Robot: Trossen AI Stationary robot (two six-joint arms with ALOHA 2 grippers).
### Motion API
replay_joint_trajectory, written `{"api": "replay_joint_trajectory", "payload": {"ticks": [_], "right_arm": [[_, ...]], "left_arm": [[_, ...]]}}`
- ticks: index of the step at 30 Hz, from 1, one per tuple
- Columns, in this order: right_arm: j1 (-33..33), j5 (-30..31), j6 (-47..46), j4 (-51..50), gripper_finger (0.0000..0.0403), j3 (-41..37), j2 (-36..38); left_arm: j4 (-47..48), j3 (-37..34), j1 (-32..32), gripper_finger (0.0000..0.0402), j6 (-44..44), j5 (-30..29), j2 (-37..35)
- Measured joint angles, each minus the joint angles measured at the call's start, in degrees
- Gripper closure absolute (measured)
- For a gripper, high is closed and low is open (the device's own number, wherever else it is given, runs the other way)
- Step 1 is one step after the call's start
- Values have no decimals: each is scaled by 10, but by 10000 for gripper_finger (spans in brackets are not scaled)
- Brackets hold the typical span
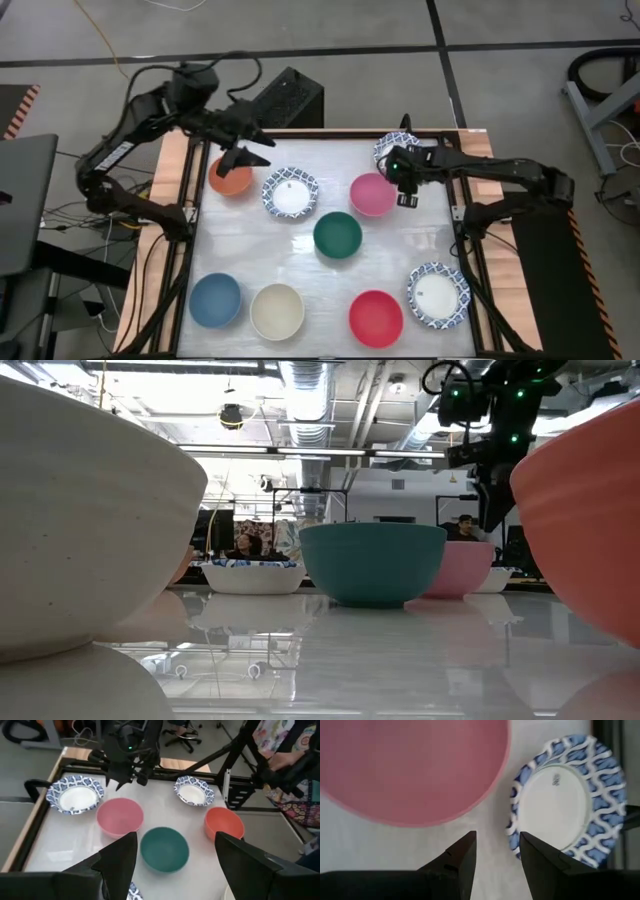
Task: Nest bowls inside each other
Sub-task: Stack the top white patterned bowl on top of the middle white patterned bowl
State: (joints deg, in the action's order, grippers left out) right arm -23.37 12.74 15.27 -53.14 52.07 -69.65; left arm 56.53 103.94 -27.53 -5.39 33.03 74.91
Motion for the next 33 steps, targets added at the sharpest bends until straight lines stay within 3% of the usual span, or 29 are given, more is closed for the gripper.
{"api": "replay_joint_trajectory", "payload": {"ticks": [10,25,33], "right_arm": [[-62,-34,77,57,234,-57,0],[-79,-22,153,184,234,-133,-2],[-83,-9,151,202,234,-135,-84]], "left_arm": [[7,0,-16,145,-8,-8,-28],[34,0,-43,145,-14,-9,-17],[48,0,-43,145,-14,-19,-17]]}}
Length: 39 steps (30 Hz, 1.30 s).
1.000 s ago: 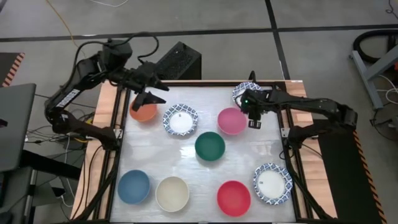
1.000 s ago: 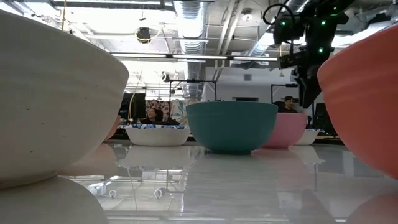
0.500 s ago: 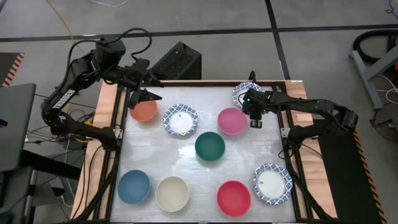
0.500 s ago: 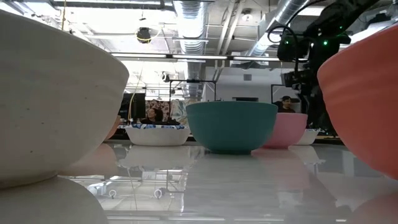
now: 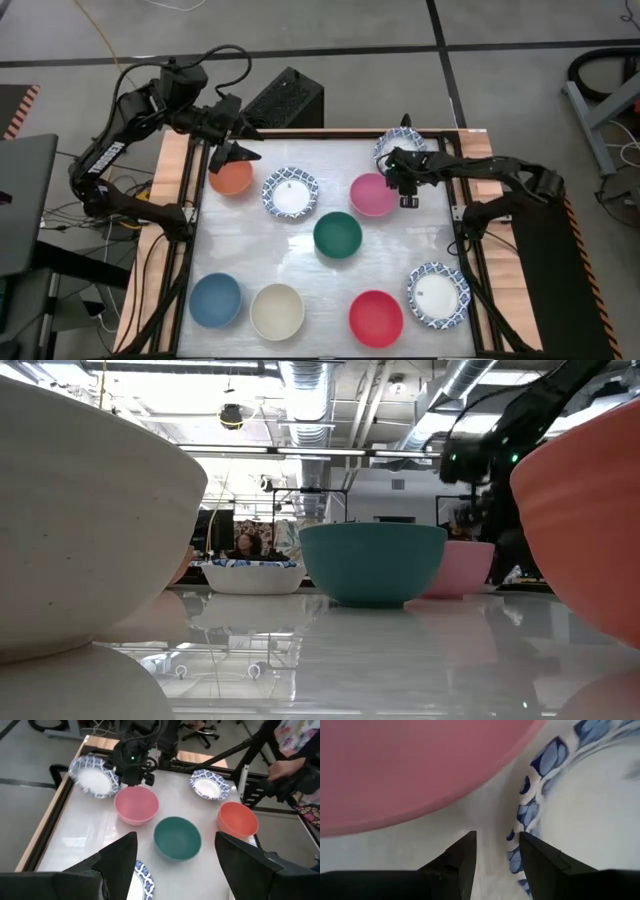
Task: Nest bowls inside each other
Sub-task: Stack the top white patterned bowl on top of the middle white patterned bowl
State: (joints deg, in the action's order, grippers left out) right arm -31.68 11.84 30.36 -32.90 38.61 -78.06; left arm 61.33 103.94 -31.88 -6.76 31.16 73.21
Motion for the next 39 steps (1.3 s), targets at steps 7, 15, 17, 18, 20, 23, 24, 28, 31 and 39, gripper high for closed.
{"api": "replay_joint_trajectory", "payload": {"ticks": [7,15,17,18,20,23,24,28,31,39], "right_arm": [[27,95,-58,-13,297,22,-71],[37,120,-78,-37,392,70,-64],[35,118,-93,-62,396,86,-53],[33,111,-98,-77,397,93,-45],[30,100,-118,-109,398,108,-27],[18,59,-189,-151,397,132,2],[14,40,-209,-162,394,140,12],[-8,6,-323,-194,392,159,56],[-42,-1,-533,-216,385,161,90],[-141,-57,-744,-237,270,148,133]], "left_arm": [[11,0,0,145,24,-6,0],[11,0,0,145,30,-11,0],[11,0,0,145,30,-12,0],[11,0,0,145,30,-12,0],[11,0,0,145,31,-15,0],[11,0,0,145,42,-19,0],[11,0,0,145,45,-20,0],[11,0,0,145,54,-21,0],[9,0,0,145,95,-21,0],[9,-39,0,145,174,-44,0]]}}
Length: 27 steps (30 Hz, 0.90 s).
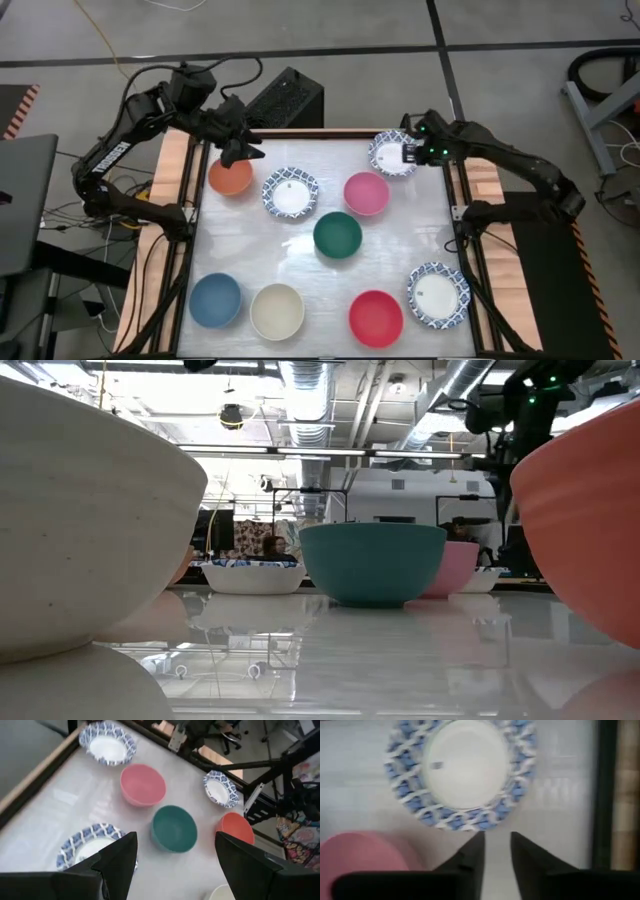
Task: Nest bowls inside each other
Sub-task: Stack the top white patterned bowl on top of the middle white patterned bowl
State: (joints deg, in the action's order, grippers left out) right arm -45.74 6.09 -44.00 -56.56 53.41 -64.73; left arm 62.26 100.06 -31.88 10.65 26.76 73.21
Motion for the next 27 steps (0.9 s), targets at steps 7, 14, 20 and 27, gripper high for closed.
{"api": "replay_joint_trajectory", "payload": {"ticks": [7,14,20,27], "right_arm": [[-33,0,-29,33,133,-15,-27],[-38,26,-57,68,102,-15,-103],[-46,29,-65,87,102,-15,-182],[-67,2,-71,131,103,-14,-237]], "left_arm": [[-3,-40,0,145,12,15,0],[-5,-60,0,145,12,15,0],[-4,-61,0,145,17,14,0],[-4,-61,0,145,21,13,0]]}}
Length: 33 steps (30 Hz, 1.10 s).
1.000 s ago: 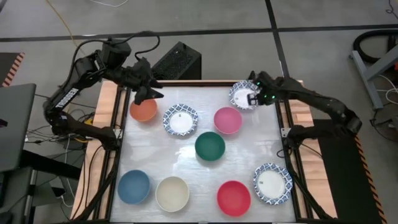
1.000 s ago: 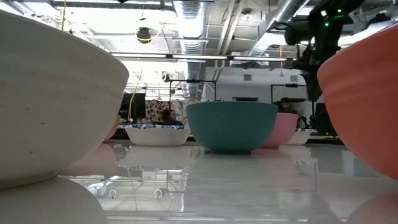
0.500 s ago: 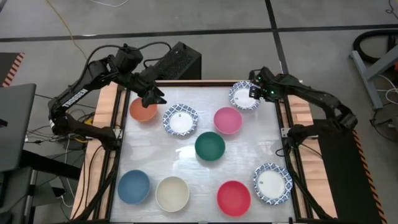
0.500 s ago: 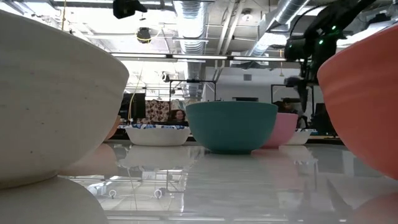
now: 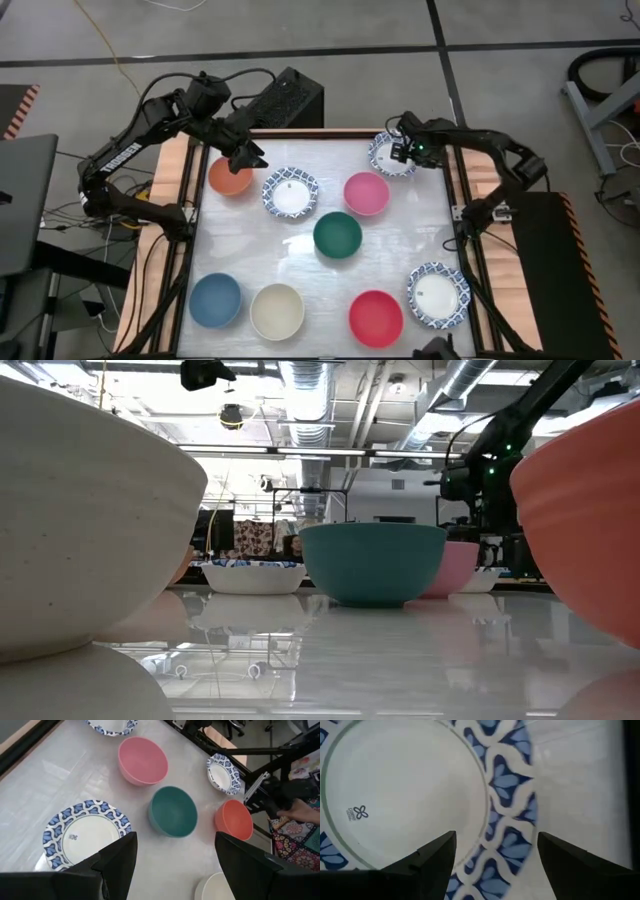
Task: Nest bowls inside each other
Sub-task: Stack the top white patterned bowl on top of the middle white patterned bowl
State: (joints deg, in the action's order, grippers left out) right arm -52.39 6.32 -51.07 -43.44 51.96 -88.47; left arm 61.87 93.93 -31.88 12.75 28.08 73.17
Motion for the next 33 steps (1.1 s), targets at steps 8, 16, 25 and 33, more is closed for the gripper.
{"api": "replay_joint_trajectory", "payload": {"ticks": [8,16,25,33], "right_arm": [[-8,-35,-25,2,222,0,-27],[-4,-38,-16,4,384,1,1],[-10,-44,4,13,396,2,133],[38,-22,-14,87,396,3,268]], "left_arm": [[0,0,0,145,-13,-6,0],[-4,0,0,145,-15,-20,0],[-68,-37,0,145,37,-2,0],[-263,-135,1,145,205,42,0]]}}
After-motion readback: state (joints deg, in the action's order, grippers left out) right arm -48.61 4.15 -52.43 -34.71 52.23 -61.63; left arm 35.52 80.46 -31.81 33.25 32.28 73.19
